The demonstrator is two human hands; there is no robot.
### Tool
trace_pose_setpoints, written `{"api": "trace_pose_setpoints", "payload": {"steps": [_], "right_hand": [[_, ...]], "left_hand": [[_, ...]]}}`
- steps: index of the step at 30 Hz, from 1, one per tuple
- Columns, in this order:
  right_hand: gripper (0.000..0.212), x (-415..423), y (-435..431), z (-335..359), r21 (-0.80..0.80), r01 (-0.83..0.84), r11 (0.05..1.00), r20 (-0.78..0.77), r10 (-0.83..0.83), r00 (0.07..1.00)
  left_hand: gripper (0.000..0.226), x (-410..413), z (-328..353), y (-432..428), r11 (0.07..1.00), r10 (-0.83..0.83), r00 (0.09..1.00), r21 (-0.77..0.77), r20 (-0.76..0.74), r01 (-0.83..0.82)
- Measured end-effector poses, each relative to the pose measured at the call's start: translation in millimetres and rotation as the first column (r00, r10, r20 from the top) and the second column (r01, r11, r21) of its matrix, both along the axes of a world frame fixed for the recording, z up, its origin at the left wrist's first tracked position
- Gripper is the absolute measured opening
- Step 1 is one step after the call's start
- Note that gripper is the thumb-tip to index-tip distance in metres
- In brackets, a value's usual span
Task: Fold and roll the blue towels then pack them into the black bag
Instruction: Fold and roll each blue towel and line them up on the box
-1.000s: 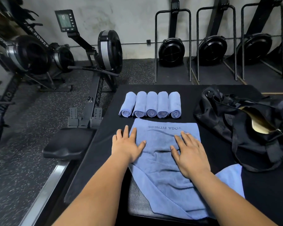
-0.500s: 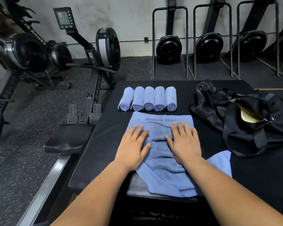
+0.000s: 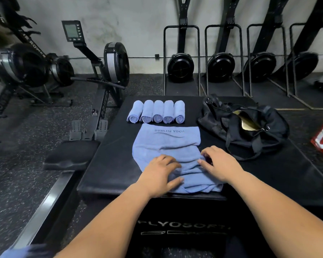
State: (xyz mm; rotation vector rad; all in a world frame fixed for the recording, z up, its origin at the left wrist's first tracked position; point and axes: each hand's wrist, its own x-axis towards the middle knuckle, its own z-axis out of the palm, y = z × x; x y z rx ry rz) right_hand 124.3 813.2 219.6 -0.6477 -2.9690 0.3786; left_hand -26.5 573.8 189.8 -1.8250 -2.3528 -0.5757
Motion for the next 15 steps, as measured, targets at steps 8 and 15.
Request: {"api": "trace_pose_setpoints", "payload": {"steps": [8,15], "right_hand": [[0.075,44,-11,8,-0.091,-0.157,0.983,0.104,0.166,0.981],[0.023,36,-12,16,-0.033,-0.122,0.992,0.09,0.124,0.988]], "left_hand": [[0.03,34,-3,-3,0.991,-0.132,0.971,-0.002,-0.197,0.134],[0.03,22,11,-12,0.986,0.121,0.993,0.12,-0.013,-0.118]]}}
